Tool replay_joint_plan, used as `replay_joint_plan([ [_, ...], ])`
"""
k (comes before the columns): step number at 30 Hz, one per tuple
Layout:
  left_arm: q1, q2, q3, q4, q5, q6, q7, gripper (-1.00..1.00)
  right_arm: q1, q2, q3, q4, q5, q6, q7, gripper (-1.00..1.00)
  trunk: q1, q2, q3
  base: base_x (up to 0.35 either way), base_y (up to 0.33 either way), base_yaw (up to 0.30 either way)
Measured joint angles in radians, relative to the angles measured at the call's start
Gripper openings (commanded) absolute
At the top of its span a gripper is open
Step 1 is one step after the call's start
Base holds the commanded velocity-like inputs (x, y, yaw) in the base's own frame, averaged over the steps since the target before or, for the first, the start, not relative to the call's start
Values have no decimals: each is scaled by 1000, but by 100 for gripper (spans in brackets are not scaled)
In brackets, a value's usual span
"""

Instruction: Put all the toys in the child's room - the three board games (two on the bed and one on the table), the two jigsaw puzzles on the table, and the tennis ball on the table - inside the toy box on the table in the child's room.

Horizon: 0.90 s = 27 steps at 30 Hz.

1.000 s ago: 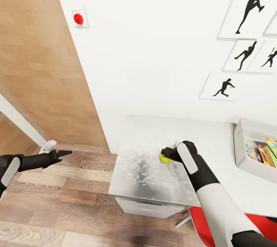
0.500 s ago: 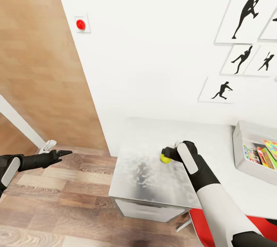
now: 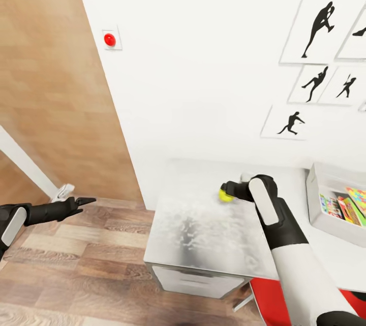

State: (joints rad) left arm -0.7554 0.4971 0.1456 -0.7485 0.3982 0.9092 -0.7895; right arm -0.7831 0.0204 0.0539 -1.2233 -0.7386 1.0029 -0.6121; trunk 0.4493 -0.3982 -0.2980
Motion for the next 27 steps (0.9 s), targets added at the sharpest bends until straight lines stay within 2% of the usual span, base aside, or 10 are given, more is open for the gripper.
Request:
replay_joint_plan([
  [4, 0, 0, 0, 0, 1, 0, -61, 100, 0, -3, -39, -57, -2, 43, 0, -100, 0, 0, 7, 0, 0, 0],
  [6, 0, 0, -1, 0, -1, 0, -120, 100, 1, -3, -45, -66, -2, 43, 0, -100, 0, 0, 10, 0, 0, 0],
  [9, 0, 0, -1, 0, -4, -1, -159, 100, 0, -3, -49, -67, -2, 43, 0, -100, 0, 0, 15, 0, 0, 0],
  [27, 0, 0, -1, 0, -1, -1, -184, 100, 15, -3, -59, -146, 2, 42, 0, -100, 0, 0, 45, -25, 0, 0],
])
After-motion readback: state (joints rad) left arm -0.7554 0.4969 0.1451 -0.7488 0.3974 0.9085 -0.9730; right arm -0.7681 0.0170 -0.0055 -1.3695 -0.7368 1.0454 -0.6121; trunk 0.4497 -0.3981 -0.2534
